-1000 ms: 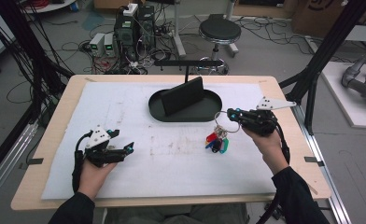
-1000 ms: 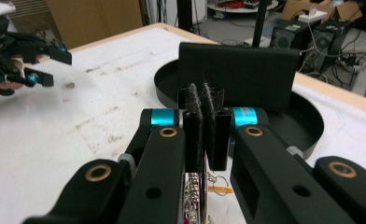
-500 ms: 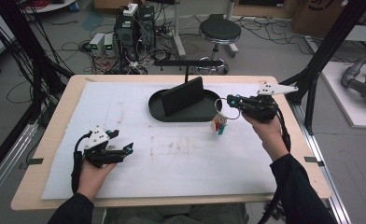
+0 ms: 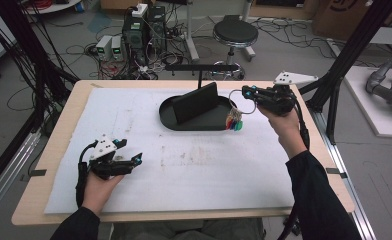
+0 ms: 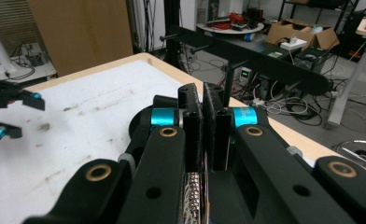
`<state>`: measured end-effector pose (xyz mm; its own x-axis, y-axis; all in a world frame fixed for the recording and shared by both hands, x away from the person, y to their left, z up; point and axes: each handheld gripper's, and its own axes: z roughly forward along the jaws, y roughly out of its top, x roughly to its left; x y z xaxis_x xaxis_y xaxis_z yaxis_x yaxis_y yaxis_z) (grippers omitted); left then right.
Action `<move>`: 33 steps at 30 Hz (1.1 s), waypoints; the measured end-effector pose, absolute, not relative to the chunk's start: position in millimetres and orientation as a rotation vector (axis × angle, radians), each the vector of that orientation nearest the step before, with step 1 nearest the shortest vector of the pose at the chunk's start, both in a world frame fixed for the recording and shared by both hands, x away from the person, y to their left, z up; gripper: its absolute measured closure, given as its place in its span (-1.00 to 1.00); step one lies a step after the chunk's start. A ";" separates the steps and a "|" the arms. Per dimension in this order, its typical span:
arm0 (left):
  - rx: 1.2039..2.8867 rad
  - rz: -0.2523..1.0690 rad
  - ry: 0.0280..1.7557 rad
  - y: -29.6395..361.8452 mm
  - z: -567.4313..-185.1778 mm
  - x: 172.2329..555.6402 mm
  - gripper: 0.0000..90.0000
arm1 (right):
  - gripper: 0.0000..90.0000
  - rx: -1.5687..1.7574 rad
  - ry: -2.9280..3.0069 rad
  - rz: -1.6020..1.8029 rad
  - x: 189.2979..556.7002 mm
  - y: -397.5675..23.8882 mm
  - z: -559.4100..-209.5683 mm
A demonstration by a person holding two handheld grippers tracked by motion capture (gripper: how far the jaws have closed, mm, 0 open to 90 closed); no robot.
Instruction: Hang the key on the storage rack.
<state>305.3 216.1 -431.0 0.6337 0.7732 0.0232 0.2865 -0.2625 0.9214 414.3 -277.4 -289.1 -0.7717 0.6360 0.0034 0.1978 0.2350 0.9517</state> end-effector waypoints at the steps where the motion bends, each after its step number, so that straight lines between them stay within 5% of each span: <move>1: 1.831 0.595 0.849 216.1 -431.0 305.3 -0.48 | 0.95 0.770 2.125 1.551 416.4 -276.8 -288.6; 33: 1.827 0.590 0.849 217.2 -431.7 304.6 -0.48 | 0.95 0.895 2.059 1.480 478.1 -253.1 -293.0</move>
<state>304.6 217.2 -431.7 0.6353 0.7721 0.0187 0.2866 -0.2581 0.9226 478.1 -253.1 -293.0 -0.6889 0.7248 0.0128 0.2432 0.2144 0.9460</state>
